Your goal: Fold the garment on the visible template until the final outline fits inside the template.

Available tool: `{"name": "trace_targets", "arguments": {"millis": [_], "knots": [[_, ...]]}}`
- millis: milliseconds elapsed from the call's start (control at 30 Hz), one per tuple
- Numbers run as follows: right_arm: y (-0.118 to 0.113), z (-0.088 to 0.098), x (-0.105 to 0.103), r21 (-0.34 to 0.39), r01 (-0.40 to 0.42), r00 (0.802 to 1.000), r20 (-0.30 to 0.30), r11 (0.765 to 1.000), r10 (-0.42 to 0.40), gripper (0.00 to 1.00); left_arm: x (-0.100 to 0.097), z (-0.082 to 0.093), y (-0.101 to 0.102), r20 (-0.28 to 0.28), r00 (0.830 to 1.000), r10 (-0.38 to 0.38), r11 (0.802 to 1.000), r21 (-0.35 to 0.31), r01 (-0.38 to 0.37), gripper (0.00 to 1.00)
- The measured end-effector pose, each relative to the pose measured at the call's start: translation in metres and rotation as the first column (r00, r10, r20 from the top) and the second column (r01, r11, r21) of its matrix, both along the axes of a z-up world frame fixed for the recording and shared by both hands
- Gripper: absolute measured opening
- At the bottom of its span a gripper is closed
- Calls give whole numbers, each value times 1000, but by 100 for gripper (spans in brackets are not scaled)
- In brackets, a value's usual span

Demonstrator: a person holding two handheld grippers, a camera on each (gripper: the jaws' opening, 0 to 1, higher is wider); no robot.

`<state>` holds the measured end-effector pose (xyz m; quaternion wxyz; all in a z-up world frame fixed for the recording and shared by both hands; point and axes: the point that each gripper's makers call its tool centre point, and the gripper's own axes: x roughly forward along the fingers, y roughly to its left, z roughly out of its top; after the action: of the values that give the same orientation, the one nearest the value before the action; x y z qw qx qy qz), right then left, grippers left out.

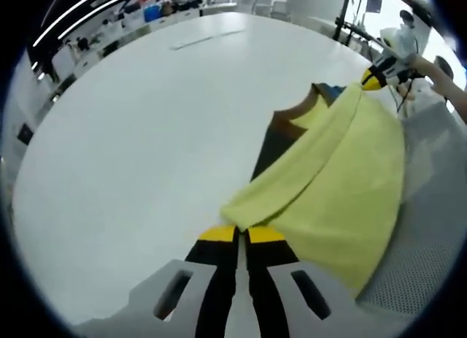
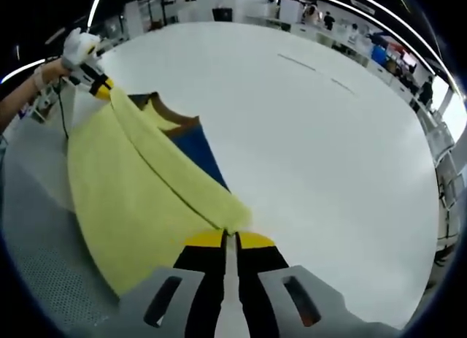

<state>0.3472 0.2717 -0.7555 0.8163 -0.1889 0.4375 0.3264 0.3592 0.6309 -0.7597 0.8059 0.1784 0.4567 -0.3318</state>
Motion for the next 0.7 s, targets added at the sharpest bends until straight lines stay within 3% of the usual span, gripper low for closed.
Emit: {"name": "trace_targets", "arguments": {"millis": [467,700], "knots": [[1,4,1,22,11,1000,-12,1000,-11,2,2,6,-2,-1,1000,-4,1000,-9,4,0],[1,8,4,30,11,1000,-11,999,-11,2,6,10,1,-14,999,32,999,-35,-33,0]]}}
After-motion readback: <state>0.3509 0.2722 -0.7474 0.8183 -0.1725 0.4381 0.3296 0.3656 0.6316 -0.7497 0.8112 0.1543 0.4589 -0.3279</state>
